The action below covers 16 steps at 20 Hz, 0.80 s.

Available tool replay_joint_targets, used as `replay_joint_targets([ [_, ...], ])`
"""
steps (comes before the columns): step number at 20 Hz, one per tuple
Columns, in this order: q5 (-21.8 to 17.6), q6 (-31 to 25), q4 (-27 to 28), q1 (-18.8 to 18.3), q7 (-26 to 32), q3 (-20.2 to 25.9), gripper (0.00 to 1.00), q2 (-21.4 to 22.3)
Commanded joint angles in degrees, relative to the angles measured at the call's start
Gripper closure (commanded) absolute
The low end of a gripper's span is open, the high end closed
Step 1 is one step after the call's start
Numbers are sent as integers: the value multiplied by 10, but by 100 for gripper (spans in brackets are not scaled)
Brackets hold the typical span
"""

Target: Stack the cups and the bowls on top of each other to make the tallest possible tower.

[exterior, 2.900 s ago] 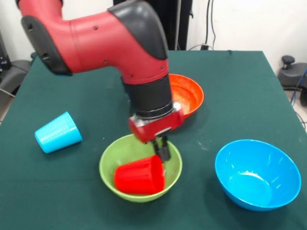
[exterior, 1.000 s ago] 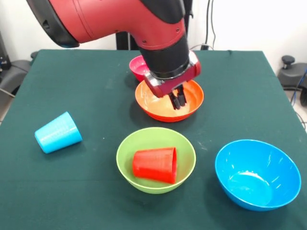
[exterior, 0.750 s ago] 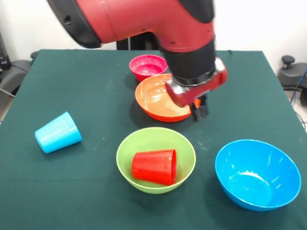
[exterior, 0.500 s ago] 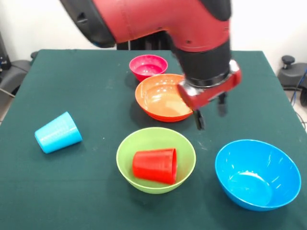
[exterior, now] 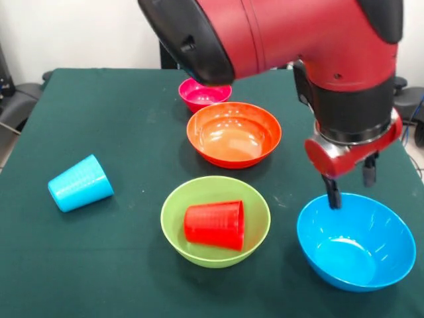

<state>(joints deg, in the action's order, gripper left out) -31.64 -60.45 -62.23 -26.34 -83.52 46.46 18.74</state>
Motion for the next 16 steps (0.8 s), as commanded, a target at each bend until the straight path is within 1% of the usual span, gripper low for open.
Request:
replay_joint_targets([
  [1,-42,5,75,16,-5,-76,0,-64],
  [4,-67,27,78,20,6,-90,0,-62],
  [10,-104,30,87,36,20,-117,0,-54],
  [13,-111,27,98,38,23,-121,0,-57],
  [16,-110,24,94,35,27,-122,0,-53],
])
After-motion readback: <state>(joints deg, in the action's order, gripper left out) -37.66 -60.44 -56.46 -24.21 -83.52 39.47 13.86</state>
